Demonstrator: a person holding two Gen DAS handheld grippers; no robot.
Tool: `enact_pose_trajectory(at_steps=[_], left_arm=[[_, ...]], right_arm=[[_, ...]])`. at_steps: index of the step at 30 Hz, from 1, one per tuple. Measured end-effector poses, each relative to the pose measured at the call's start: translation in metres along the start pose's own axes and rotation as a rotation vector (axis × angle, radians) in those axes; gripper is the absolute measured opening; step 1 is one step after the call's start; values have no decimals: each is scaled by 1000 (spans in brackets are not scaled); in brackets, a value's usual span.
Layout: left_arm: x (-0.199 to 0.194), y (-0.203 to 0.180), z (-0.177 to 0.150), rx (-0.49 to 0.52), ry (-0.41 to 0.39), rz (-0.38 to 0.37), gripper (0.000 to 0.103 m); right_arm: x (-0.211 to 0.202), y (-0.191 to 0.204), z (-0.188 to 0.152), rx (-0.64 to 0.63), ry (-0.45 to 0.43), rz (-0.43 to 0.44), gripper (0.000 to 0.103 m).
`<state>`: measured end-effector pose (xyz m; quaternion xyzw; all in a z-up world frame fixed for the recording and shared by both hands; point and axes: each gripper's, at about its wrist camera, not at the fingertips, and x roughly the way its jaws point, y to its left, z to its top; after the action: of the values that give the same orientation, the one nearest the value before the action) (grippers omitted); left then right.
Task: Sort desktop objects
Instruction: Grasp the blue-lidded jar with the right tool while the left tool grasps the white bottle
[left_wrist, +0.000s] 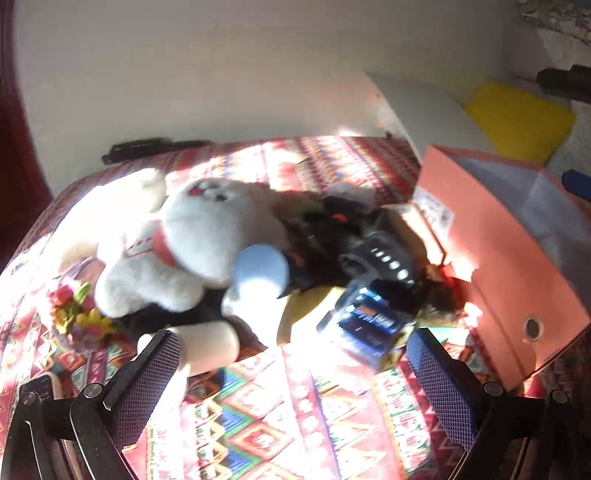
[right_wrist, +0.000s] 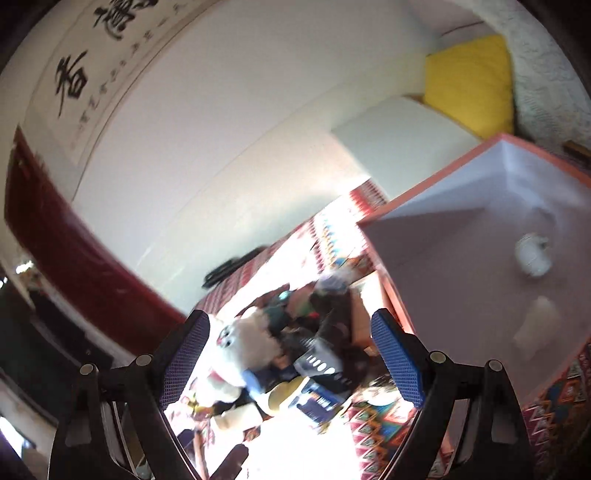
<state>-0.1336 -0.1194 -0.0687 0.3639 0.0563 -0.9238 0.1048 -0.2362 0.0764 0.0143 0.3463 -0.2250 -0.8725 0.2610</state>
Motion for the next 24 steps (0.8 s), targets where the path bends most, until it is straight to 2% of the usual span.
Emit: enact_pose_trajectory(at_steps=[3,5,8,9,12,14,17,19,21,22,23,24], left_arm=[[10,52,-17,-79,34,21,101],[18,79,-21,-121,28,17,101],[36,105,-22,-164,54,-3,101],[42,109,-21,-175,73,-22,101],[58,104,-16,-139,92,-43,101],[69,98,-15,-103,119,-32,101],[86,88,-15,-71,168,-35,101],[96,80,-14,-40,180,-21,101],[104,72,-13,-8,182,1,101],[108,69,-13,8,184,10,100],[113,66,-13,19,188,13,93],[116,63,-12,24,190,10,88]], right_arm=[[57,45,-35,-178,139,-41,91],[94,70,-63,-334,237,-107,91],[137,83,-97,-527,290,-208,90],[147,84,-103,-563,277,-235,89],[181,68,-107,-573,284,-296,89],[200,60,-106,-532,331,-273,86],[219,54,-98,-505,337,-256,82],[226,52,-92,-509,324,-244,71],[224,52,-90,-515,318,-226,68],[223,52,-89,-519,315,-217,62],[222,52,-88,-522,311,-208,49],[221,52,-87,-523,309,-198,50]])
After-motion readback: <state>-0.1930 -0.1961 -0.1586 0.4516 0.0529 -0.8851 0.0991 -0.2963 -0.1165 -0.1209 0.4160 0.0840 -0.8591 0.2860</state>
